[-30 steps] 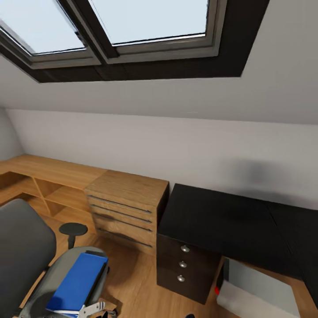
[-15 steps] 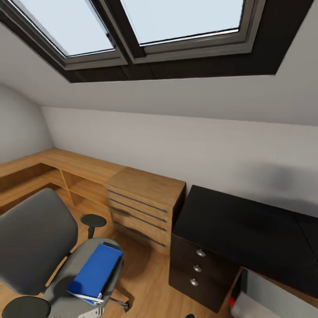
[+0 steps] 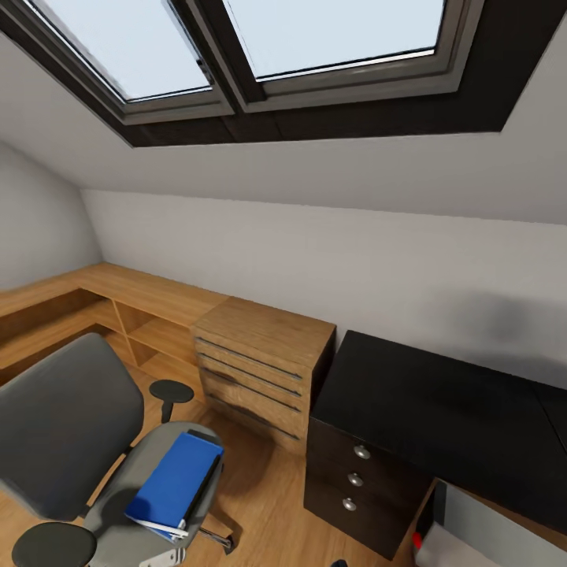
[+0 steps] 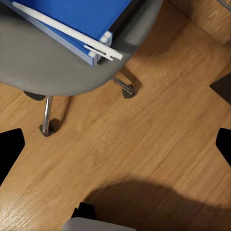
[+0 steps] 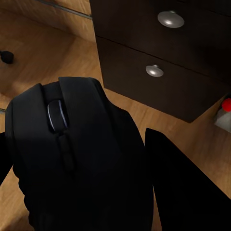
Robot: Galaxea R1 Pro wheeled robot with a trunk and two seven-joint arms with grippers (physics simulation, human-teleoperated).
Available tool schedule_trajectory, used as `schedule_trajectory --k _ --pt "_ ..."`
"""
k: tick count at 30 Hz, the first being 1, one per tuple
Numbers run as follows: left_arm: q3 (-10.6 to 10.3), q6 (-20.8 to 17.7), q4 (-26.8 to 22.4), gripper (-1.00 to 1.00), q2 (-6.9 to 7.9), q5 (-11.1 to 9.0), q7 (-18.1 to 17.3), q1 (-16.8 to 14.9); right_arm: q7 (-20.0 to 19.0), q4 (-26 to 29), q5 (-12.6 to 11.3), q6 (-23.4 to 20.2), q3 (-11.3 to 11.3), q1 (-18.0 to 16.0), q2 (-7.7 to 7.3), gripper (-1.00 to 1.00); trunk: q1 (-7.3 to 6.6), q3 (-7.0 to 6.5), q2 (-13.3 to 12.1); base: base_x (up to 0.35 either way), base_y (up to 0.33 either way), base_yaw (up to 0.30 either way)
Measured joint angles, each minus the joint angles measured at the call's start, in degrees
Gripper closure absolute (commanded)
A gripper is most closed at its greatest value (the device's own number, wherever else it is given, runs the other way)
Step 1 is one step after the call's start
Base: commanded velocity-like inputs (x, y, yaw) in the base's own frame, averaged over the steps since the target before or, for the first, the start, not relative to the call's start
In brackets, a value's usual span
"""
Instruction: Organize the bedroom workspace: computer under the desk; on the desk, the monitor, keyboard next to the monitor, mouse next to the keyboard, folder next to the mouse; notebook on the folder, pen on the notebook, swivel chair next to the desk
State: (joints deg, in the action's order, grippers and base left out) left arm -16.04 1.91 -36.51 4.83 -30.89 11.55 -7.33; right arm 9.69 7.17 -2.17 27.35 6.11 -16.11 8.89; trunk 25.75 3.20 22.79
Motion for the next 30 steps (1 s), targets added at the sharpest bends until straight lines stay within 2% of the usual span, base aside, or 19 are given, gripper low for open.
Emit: schedule_trajectory --k 8,9,12,15,18,20,21,22,24,25,26,27,29,30 --pt "0.00 0.00 0.00 -1.00 0.00 0.07 0.00 0.00 0.00 0.00 0.00 0.00 -0.09 0.00 -0.02 1.00 0.00 0.00 0.00 0.000 0.000 0.000" --pt "-0.01 0.00 0.26 -1.00 -0.55 -0.02 0.00 0.00 0.01 0.20 0.08 0.00 0.06 0.00 -0.06 1.00 0.00 0.00 0.00 0.000 0.000 0.000" --pt "0.00 0.00 0.33 -1.00 -0.83 -0.01 0.00 0.00 0.06 0.65 0.11 -0.07 0.08 -0.03 -0.03 1.00 0.00 0.00 0.00 0.000 0.000 0.000" --pt "0.00 0.00 0.34 -1.00 -0.91 -0.01 0.00 0.00 0.17 2.71 0.16 -0.44 0.09 -0.09 -0.02 1.00 0.00 0.00 0.00 0.000 0.000 0.000" --pt "0.00 0.00 0.41 -1.00 -0.95 -0.02 0.01 0.00 0.41 9.06 0.21 -3.12 0.07 -0.18 0.01 1.00 0.00 0.00 0.00 0.000 0.000 0.000" --pt "0.00 0.03 0.42 -1.00 -0.96 -0.02 0.02 0.00 0.69 13.77 0.24 -7.01 0.07 -0.34 0.02 1.00 0.00 0.00 0.00 0.000 0.000 0.000" --pt "-0.01 0.04 0.47 -1.00 -0.96 -0.02 0.01 0.00 0.88 18.46 0.27 -12.38 0.08 -1.11 0.00 1.00 0.00 -0.01 0.00 0.000 0.000 0.000" --pt "0.00 0.05 0.56 -1.00 -0.96 0.00 0.01 0.00 0.99 20.40 0.23 -14.58 0.08 -1.52 -0.02 1.00 0.00 -0.01 0.01 0.000 0.000 0.000" --pt "-0.10 0.09 1.32 -1.00 -1.06 0.07 0.01 0.00 1.22 26.64 0.24 -22.93 0.14 -3.39 -0.08 1.00 0.00 -0.01 0.00 0.000 0.000 0.000" --pt "-0.32 0.17 2.09 -1.00 -1.18 0.19 0.02 0.01 1.79 33.50 -0.33 -33.70 -0.33 -5.30 -0.22 1.00 0.00 0.01 -0.01 0.000 0.000 0.000" --pt "-0.57 0.42 2.26 -1.00 -1.20 0.21 0.02 0.00 1.95 35.98 -0.56 -38.07 -0.67 -9.85 -0.29 1.00 0.00 -0.02 0.00 0.000 0.000 0.000" --pt "-0.72 0.63 2.34 -1.00 -1.20 0.21 0.03 -0.02 1.98 36.59 -0.89 -40.13 -0.96 -9.86 -0.32 1.00 0.00 0.00 0.00 0.000 0.000 0.000" --pt "-1.44 2.43 3.34 -1.00 -1.38 0.16 0.04 0.00 2.10 38.00 -2.01 -46.70 -2.01 -12.47 -0.38 1.00 0.00 -0.01 0.00 0.016 0.000 0.000" --pt "-2.28 6.65 6.30 -1.00 -3.12 0.14 0.04 0.01 2.34 39.05 -2.53 -51.79 -2.38 -14.46 -0.39 1.00 0.00 -0.01 0.00 0.071 0.000 0.000"
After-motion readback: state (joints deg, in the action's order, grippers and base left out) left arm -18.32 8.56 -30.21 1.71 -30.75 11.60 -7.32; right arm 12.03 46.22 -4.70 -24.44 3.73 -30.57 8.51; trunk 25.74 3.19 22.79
